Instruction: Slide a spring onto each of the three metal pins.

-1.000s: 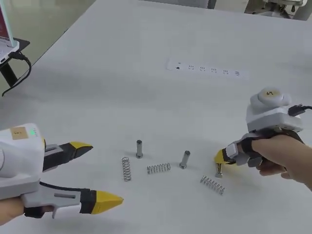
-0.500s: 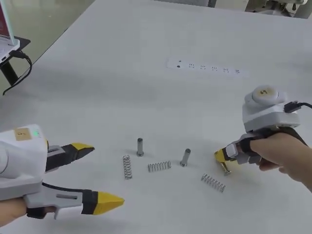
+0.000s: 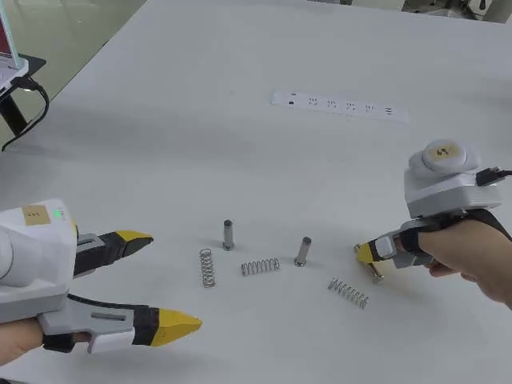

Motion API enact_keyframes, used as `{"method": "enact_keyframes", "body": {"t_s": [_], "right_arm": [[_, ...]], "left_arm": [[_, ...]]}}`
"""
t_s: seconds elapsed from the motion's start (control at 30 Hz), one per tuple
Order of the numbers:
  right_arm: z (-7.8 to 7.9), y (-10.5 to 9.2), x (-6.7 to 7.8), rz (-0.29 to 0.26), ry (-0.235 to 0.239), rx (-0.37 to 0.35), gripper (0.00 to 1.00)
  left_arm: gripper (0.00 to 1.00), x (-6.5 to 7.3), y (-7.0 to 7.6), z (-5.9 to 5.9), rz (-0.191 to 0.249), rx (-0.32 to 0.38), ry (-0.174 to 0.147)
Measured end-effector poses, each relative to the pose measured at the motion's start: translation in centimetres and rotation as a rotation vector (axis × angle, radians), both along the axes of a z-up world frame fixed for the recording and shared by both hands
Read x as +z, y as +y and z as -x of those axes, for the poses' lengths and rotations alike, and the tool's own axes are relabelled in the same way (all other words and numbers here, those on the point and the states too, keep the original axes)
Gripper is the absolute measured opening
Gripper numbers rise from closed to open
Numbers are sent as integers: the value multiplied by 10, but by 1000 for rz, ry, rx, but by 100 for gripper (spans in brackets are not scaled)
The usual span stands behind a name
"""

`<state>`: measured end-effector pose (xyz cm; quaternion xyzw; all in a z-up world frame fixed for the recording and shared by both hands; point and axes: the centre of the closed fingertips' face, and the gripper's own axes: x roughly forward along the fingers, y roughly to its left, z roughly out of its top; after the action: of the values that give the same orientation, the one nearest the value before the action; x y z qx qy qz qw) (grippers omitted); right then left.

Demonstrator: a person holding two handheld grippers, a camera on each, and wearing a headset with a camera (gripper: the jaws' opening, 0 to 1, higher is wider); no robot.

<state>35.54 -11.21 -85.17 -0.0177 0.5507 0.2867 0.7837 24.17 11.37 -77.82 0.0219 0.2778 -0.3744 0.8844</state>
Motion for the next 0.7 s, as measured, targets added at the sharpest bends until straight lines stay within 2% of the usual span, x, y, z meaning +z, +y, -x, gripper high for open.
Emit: {"method": "enact_keyframes", "body": {"t_s": [0.4, 0.7], "right_arm": [[3, 2, 13, -59, -43, -6, 4], [9, 5, 21, -78, -75, 6, 4]], "left_arm": [[78, -1, -2, 0, 0, -2, 1], [78, -1, -4, 1, -2, -5, 2]]}}
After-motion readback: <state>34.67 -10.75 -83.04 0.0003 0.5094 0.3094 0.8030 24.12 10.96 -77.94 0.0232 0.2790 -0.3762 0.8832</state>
